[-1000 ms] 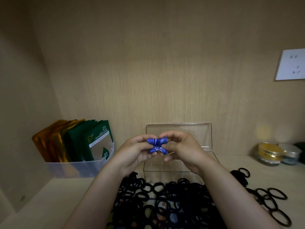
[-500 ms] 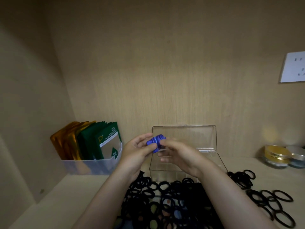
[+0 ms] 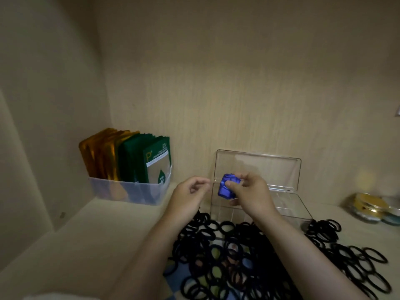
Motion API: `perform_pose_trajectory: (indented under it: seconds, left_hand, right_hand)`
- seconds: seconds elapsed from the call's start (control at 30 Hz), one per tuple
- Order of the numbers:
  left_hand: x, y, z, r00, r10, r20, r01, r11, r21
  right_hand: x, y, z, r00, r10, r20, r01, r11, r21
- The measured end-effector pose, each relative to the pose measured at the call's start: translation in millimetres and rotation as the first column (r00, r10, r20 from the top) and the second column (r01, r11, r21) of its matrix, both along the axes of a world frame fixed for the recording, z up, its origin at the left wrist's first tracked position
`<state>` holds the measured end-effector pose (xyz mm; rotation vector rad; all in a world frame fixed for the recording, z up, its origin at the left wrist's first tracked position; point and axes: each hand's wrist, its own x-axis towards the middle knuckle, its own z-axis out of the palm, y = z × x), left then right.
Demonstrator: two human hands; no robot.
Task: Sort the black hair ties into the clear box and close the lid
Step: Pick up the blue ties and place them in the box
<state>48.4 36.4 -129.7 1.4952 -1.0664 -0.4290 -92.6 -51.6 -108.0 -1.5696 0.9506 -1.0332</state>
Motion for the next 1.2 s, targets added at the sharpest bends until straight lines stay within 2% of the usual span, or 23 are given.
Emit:
perform_pose_trajectory:
  seconds: [0.1,0.2,0.43,0.57,0.73,0.9,1.0,1.2]
  left_hand:
    - [1.9,-4.6,-14.3,0.994,0.006,0.110,-0.011,0.999,0.046]
    - [-0.8,-8.1,-20.8,0.986,-0.039,0.163,0.029,0.998,0.063]
    - [-0.4,-4.3,-27.5,0.983,-0.083,0.166,0.068,0.993,0.092]
    - [-2.4,-3.0,-26.6,0.979,-0.097,0.180,0.086,0.994,0.068]
    - [-3.1,-1.7,-27.1,0.973,-0.083,0.217,0.071,0.996,0.060]
    - [-2.3,-3.7,-27.1,0.958,-0.043,0.283,0.025,0.998,0.065]
    - [-3.0,-3.7,-26.6,0.951,-0.039,0.307,0.020,0.998,0.063]
    - [-2.2,-1.8,-25.3,0.960,-0.082,0.269,0.065,0.995,0.072]
  right_hand:
    - [4.5,-8.9,2.5,0.977,-0.042,-0.209,0.017,0.993,-0.117]
    - [15.8,-12.7,11.5,0.901,-0.110,-0.420,-0.002,0.966,-0.258]
    - [37.2,-5.8,31.9,0.676,-0.143,-0.723,-0.134,0.941,-0.311]
    - [44.5,-1.8,33.2,0.604,-0.185,-0.775,-0.171,0.920,-0.353]
    - [31.8,3.1,20.7,0.672,-0.183,-0.717,-0.154,0.913,-0.377]
    - [12.8,4.3,15.1,0.630,-0.062,-0.774,-0.298,0.902,-0.314]
    - [7.8,0.0,11.8,0.701,-0.111,-0.704,-0.233,0.898,-0.373]
    - [11.0,-3.2,12.5,0.613,-0.213,-0.761,-0.383,0.762,-0.522]
